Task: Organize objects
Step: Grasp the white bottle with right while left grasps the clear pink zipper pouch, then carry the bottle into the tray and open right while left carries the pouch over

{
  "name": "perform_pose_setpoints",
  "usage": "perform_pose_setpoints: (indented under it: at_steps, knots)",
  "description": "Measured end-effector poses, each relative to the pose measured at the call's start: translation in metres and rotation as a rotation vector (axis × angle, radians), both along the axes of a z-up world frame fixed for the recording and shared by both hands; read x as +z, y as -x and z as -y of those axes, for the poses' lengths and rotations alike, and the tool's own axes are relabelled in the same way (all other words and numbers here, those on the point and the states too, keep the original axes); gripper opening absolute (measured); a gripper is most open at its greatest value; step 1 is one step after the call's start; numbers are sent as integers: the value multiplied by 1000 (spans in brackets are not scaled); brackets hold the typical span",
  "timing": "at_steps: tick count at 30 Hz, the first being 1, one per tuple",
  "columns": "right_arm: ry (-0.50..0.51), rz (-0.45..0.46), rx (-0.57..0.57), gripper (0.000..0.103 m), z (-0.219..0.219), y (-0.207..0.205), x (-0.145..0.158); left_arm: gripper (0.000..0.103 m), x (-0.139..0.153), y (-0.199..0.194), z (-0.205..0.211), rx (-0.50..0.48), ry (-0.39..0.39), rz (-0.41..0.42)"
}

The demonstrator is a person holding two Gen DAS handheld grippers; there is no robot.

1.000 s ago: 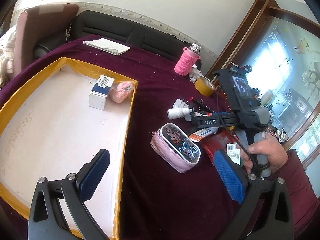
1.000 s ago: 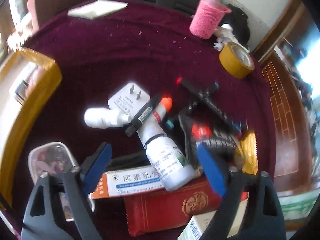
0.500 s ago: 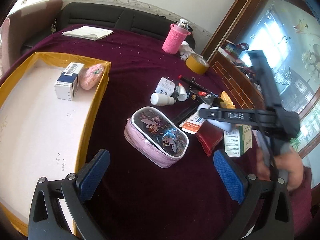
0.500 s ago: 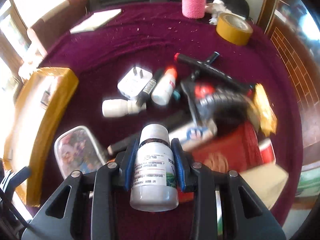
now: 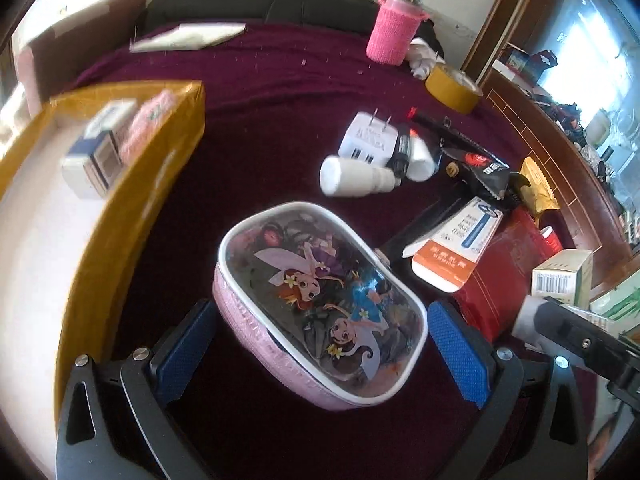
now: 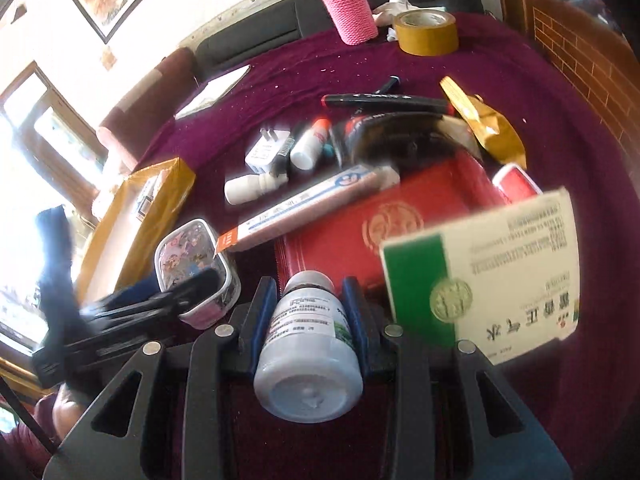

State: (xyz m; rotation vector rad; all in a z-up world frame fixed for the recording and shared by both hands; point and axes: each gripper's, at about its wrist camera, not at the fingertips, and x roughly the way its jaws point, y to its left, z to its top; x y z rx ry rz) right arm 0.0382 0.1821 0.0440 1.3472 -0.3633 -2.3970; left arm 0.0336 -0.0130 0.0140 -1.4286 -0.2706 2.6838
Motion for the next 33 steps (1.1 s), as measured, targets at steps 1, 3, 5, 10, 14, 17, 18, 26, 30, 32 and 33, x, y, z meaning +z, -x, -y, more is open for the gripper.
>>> perform_pose_setpoints:
  at_steps: [1,3,5,10,14,17,18,26,30,32,33]
  knots:
    - [13,-1,-2,31,-3,-2,-1,96,-2,2,-1,-14,-12,4]
    - [25,-7,0,31,-5,-7,-2,57,2,-1,0,-52,-60,-24]
    - [34,-15,9,31,-6,-11,-3,26,4,-1,0,-84,-96,6]
    - [73,-17,18,31,-4,-17,-3,26,24,-24,5,-130,-82,-74]
    - [97,-17,23,31,2,-22,1,26,42,-42,22,-144,-100,-131]
    - [84,-27,27,31,11,-28,7,26,55,-50,38,-131,-131,-164]
    - [78,-30,31,31,15,-30,10,26,59,-56,44,-129,-138,-172]
    - [37,-48,98,31,61,-38,29,26,108,-108,94,-122,-160,-323]
    - [19,-73,174,32,104,-32,46,27,140,-128,134,-118,-143,-391]
    - [27,-82,226,32,130,-28,56,27,152,-131,158,-98,-93,-410]
    - [38,-81,257,32,145,-23,60,27,156,-129,171,-75,-60,-412]
